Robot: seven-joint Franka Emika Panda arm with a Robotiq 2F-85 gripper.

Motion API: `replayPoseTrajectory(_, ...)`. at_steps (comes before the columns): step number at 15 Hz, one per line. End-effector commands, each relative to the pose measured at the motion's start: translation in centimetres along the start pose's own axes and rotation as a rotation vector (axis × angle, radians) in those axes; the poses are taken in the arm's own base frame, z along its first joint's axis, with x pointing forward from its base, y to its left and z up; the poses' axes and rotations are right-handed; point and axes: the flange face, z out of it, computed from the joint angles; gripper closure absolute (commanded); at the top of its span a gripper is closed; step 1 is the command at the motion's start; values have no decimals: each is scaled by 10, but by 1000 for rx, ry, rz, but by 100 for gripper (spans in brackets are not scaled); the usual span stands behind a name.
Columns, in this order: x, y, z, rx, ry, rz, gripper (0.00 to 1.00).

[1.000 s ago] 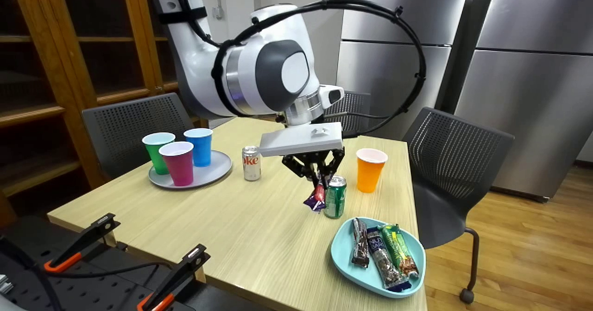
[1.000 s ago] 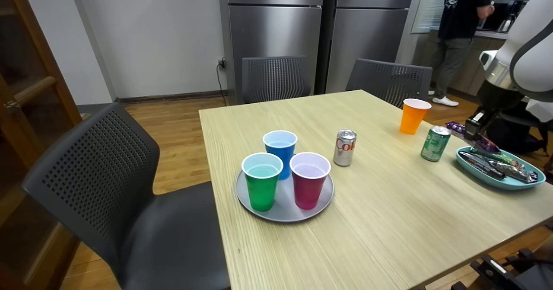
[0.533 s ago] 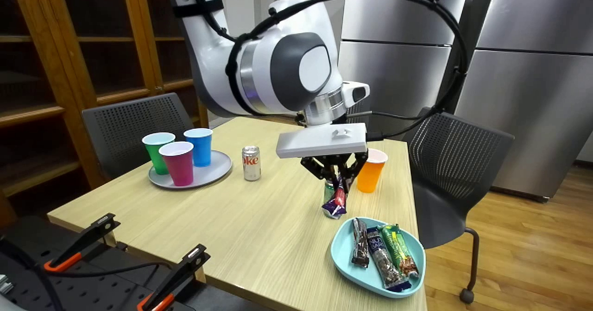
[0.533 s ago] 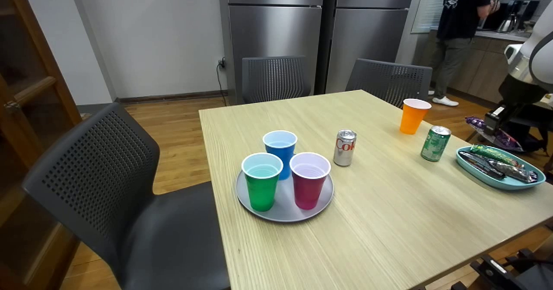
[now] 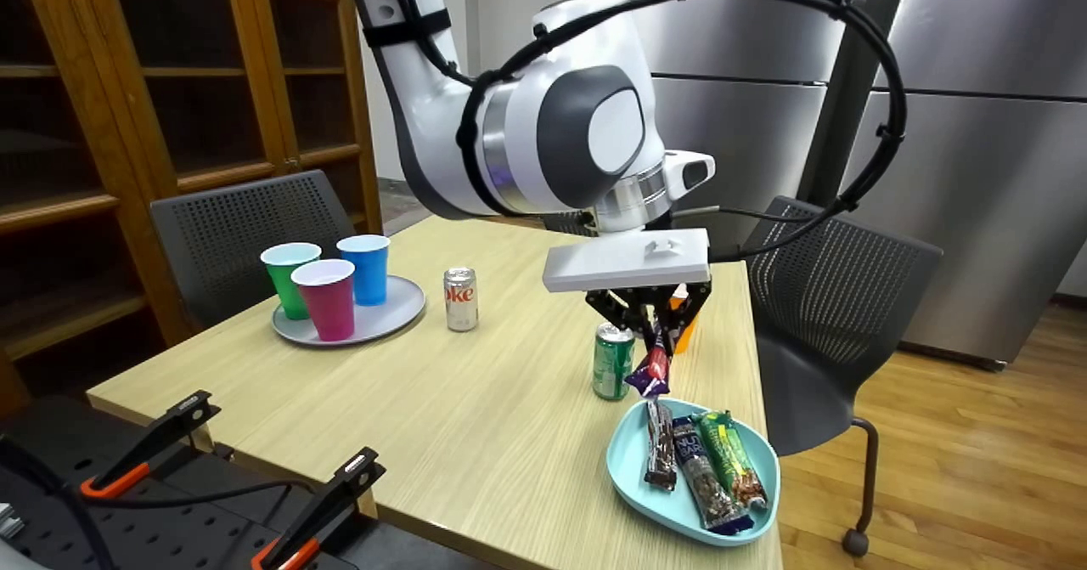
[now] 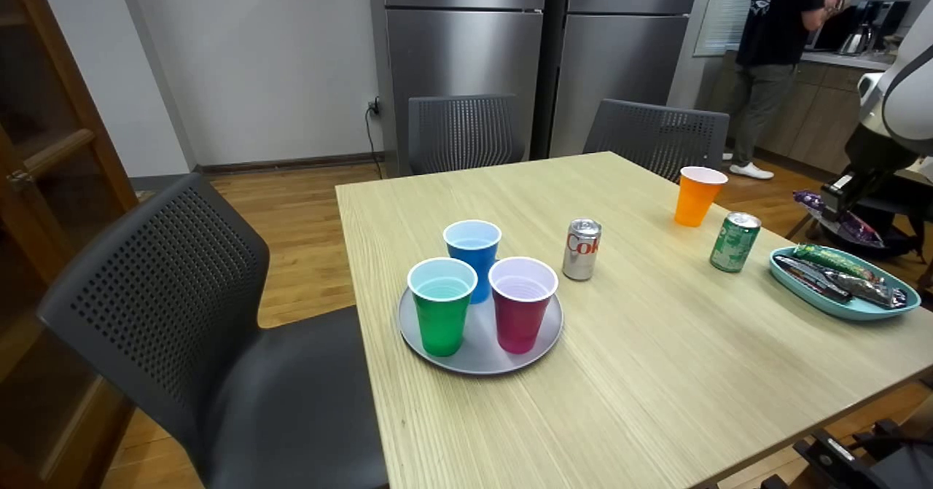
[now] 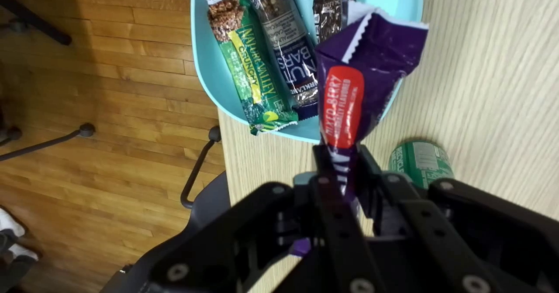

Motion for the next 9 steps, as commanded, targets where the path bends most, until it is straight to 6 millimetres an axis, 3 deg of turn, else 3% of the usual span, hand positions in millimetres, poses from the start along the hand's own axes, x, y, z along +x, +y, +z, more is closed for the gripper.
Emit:
replayPoseTrajectory(1,10,0,21,4,-30,21,96)
replayPoseTrajectory(9,9,-6,61,4,-99,4,96)
